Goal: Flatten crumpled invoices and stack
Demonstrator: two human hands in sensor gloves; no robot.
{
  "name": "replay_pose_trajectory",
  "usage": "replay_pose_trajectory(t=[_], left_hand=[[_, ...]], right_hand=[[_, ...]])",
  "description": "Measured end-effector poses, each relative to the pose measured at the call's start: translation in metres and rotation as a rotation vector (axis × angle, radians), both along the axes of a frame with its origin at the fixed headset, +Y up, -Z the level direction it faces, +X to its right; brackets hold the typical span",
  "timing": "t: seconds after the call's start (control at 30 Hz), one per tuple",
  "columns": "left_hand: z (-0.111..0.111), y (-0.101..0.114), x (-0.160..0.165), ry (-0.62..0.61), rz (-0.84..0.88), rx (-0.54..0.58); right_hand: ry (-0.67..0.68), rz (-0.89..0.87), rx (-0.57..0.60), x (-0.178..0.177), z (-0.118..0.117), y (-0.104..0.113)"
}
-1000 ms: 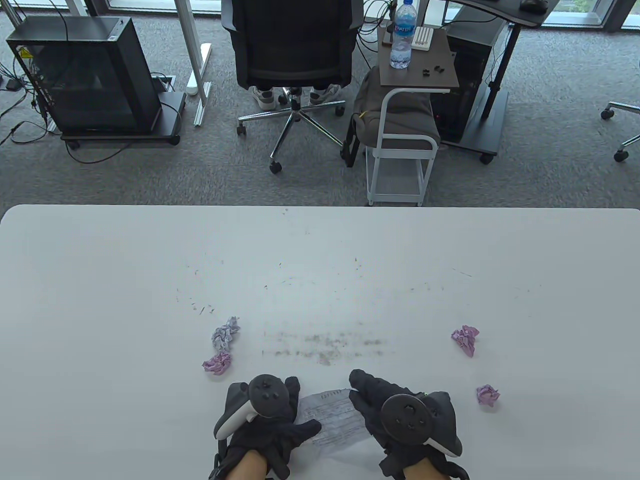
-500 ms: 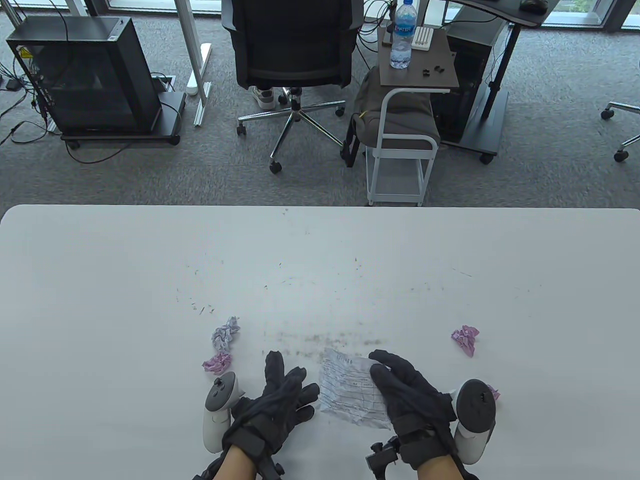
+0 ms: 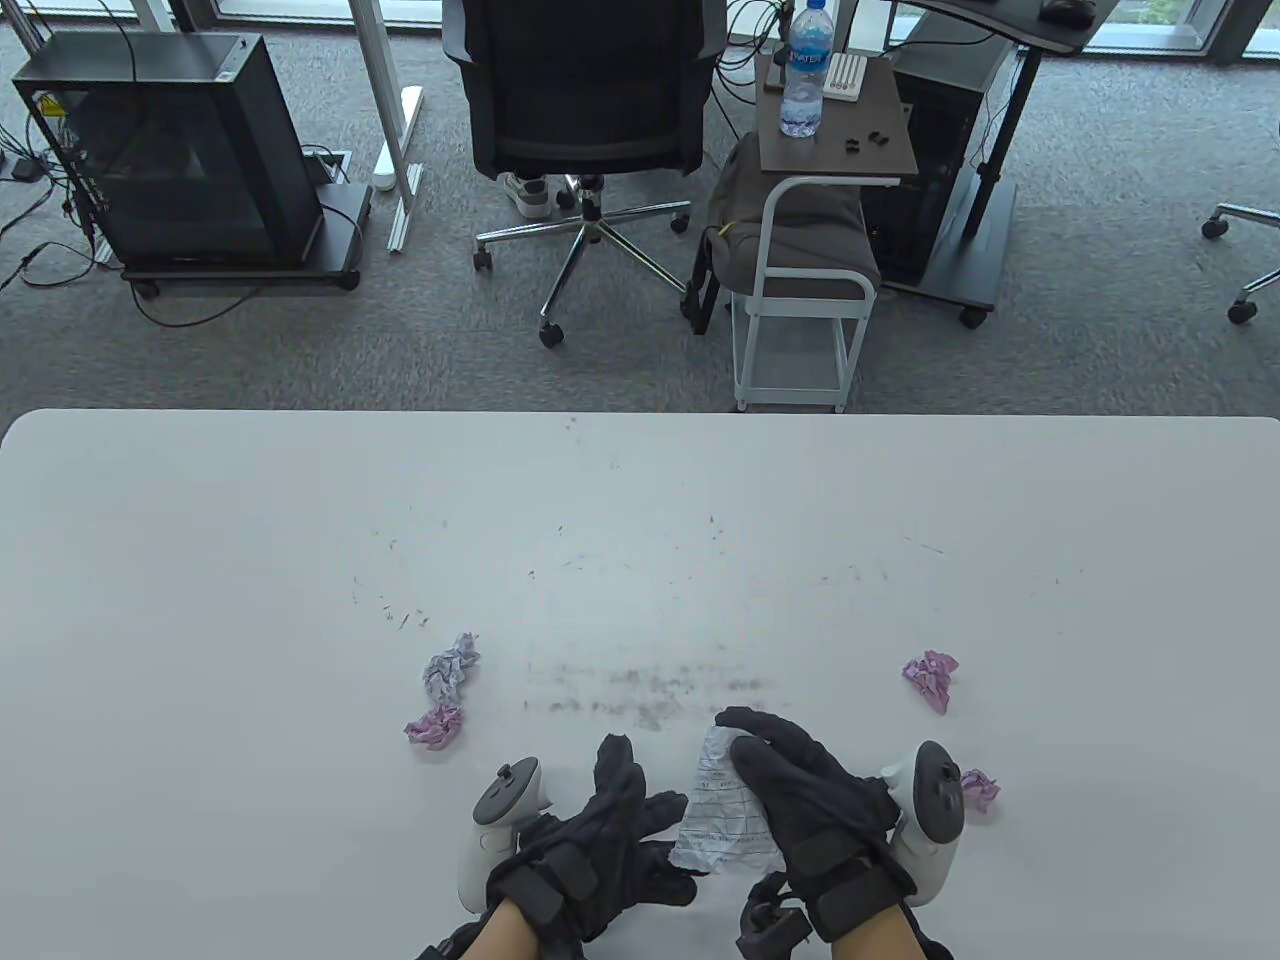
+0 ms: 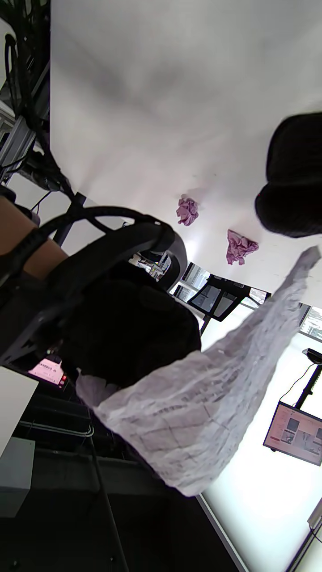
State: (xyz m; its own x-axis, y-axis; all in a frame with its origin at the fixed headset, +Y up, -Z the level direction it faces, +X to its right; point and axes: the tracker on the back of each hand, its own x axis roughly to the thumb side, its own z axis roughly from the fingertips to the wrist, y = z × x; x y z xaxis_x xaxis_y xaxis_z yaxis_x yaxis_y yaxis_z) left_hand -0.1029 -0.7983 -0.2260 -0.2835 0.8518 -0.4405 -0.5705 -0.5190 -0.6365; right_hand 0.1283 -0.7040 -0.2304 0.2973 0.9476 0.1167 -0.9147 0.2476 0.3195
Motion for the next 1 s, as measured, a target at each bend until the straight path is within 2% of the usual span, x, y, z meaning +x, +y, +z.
replay_pose_trajectory(t=[0.1, 0.2, 0.27, 0.5, 0.73, 0.9, 1.0], left_hand=[[-0.002, 0.004, -0.001, 0.058, 0.103, -0.035], [-0.010, 0.010, -0.013, 0.121, 0.033, 0.052], [-0.015, 0.015, -0.024, 0.206, -0.066, 0.156], [-0.019, 0.024, -0.044, 0.375, -0.137, 0.225], [-0.021, 0.034, -0.056, 0.463, -0.426, 0.406], [-0.018, 0.047, -0.050, 0.435, -0.750, 0.649], [-0.013, 0.049, -0.044, 0.388, -0.824, 0.699]], right_hand=[[-0.010, 0.051, 0.004, 0.006, -0.003, 0.000], [-0.043, 0.126, 0.003, 0.017, -0.005, -0.002], [-0.077, 0.177, 0.001, 0.025, -0.006, -0.002], [-0.202, 0.398, 0.005, 0.039, -0.006, -0.003], [-0.342, 0.766, 0.074, 0.036, -0.004, -0.005], [-0.300, 0.974, 0.123, 0.021, -0.005, -0.006], [-0.284, 1.111, 0.142, 0.012, -0.005, -0.006]])
